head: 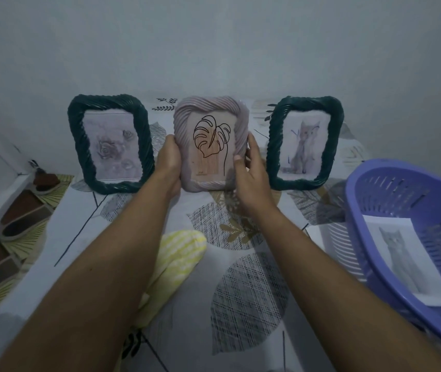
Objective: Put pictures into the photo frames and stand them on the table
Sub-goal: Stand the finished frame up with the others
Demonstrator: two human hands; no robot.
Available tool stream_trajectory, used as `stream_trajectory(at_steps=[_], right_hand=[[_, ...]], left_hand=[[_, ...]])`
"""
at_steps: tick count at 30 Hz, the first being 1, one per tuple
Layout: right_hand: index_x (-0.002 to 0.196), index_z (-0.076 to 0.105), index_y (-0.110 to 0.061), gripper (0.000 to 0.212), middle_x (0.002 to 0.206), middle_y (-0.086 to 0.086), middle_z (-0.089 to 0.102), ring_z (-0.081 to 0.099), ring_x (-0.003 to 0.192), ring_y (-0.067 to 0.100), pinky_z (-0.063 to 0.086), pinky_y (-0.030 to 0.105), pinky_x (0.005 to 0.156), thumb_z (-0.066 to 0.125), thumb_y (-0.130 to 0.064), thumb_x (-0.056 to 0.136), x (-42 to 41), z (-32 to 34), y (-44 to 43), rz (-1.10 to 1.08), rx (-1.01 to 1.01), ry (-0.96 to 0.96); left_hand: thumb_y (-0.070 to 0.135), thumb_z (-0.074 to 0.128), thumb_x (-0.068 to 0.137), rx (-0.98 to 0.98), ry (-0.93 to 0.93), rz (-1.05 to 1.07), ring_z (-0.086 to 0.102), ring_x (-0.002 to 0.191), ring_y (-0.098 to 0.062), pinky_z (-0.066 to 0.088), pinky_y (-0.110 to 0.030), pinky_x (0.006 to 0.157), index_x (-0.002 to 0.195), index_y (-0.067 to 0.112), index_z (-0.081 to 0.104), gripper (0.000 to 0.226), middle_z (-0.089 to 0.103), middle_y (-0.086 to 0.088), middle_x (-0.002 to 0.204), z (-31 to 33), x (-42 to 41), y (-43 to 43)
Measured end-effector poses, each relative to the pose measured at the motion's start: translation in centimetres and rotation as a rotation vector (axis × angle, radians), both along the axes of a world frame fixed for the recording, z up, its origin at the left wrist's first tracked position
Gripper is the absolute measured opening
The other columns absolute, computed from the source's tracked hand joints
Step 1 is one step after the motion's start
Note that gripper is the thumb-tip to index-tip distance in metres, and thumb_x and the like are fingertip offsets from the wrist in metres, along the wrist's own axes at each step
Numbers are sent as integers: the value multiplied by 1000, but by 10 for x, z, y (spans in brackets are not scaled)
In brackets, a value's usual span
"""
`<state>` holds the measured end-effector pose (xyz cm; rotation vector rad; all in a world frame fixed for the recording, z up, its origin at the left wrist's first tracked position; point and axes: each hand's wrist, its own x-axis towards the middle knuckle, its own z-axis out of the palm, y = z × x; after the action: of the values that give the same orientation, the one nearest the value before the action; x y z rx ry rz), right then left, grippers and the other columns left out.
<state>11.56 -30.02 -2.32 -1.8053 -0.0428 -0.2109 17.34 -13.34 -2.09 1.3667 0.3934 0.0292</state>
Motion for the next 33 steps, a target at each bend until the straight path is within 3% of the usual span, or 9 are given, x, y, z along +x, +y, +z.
stream_trajectory(at_steps=[8, 14, 19, 24, 26, 29, 31, 33], right_hand=[[156, 13, -44, 61, 161, -5, 30, 30, 147, 16, 29, 52, 119, 40, -44, 101, 2, 2, 8, 53, -8, 54], [158, 12, -38, 58, 160, -4, 32, 32, 144, 17, 26, 31, 112, 39, -30, 107, 3, 6, 3, 74, -28, 112], [158, 9, -40, 59, 162, -4, 29, 30, 146, 18, 26, 41, 119, 39, -33, 107, 2, 8, 5, 79, -36, 147], [158, 4, -39, 62, 162, -2, 28, 31, 146, 21, 27, 43, 118, 36, -32, 106, -2, 18, 8, 94, -51, 193], [158, 1, -38, 63, 164, -1, 25, 29, 147, 23, 25, 45, 119, 36, -33, 106, -4, 23, 10, 99, -48, 215], [159, -1, -33, 65, 165, 0, 19, 22, 149, 24, 20, 44, 118, 36, -33, 106, -9, 31, 10, 100, -74, 251], [160, -3, -27, 67, 166, 1, 14, 15, 152, 25, 16, 44, 120, 36, -33, 105, -14, 34, 11, 89, -79, 268], [160, -1, -23, 68, 167, 2, 12, 12, 153, 24, 14, 46, 122, 38, -32, 104, -20, 37, 11, 77, -88, 264]], left_hand=[[37, 29, 94, 9, 27, 50, 70, 101, -31, 56, -55, 90, 116, 10, 69, 53, 75, -13, 103, 9, 3, 0], [39, 26, 99, -8, 46, 66, 70, 97, -28, 58, -51, 86, 110, 14, 70, 52, 75, -11, 99, 12, -4, -8], [40, 25, 102, -17, 68, 93, 71, 90, -26, 60, -43, 79, 102, 14, 69, 51, 74, -10, 95, 14, -8, -14], [59, 18, 88, -17, 126, 232, 67, 100, -34, 55, -52, 91, 120, 10, 63, 74, 70, -15, 113, 5, 1, -10], [63, 17, 81, 41, 152, 285, 65, 101, -35, 52, -52, 94, 109, 8, 62, 77, 68, -14, 112, 1, 0, -12], [59, 17, 94, 148, 142, 326, 64, 98, -32, 53, -49, 94, 84, 19, 53, 55, 66, -10, 100, 14, -22, -26], [53, 18, 101, 246, 134, 313, 62, 97, -30, 52, -45, 94, 91, 16, 55, 53, 64, -9, 103, 21, -35, -33], [47, 18, 104, 376, 133, 283, 55, 97, -26, 45, -36, 92, 112, 11, 60, 56, 60, -8, 112, 24, -45, -35]])
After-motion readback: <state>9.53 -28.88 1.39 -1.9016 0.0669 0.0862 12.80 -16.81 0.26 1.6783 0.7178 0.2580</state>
